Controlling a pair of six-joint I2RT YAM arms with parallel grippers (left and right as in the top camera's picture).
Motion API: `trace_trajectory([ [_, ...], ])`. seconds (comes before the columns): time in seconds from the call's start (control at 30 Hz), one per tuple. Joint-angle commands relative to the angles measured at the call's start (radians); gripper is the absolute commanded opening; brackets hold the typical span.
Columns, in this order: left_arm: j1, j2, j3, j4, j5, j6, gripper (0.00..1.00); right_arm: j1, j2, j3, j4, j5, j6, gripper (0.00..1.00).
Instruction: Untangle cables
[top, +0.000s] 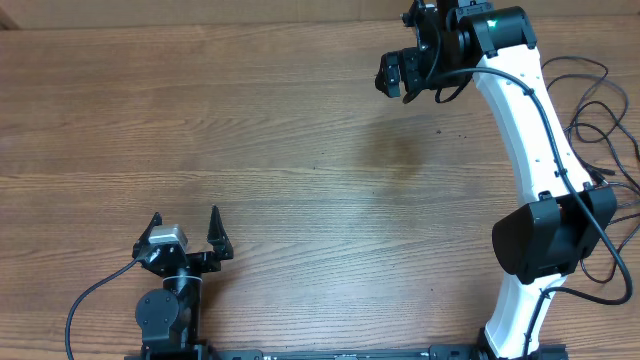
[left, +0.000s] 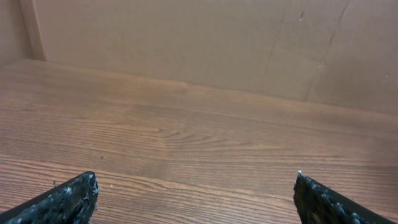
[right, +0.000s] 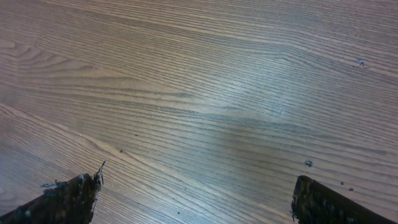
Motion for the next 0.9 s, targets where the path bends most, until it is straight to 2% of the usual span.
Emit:
trace_trajectory([
  [0.0,-0.002,-0.013,-0.003,0.000,0.011,0.008,1.00,-0.002,0.007,0.024,0.005,-0.005,0.004,1.00],
  [0.67,-0.002,-0.013,-0.003,0.000,0.011,0.008,1.00,-0.003,0.014,0.024,0.005,-0.004,0.004,1.00],
  [0.87,-0.002,-0.013,-0.003,0.000,0.011,0.008,1.00,-0.002,0.011,0.024,0.003,0.075,0.005,1.00],
])
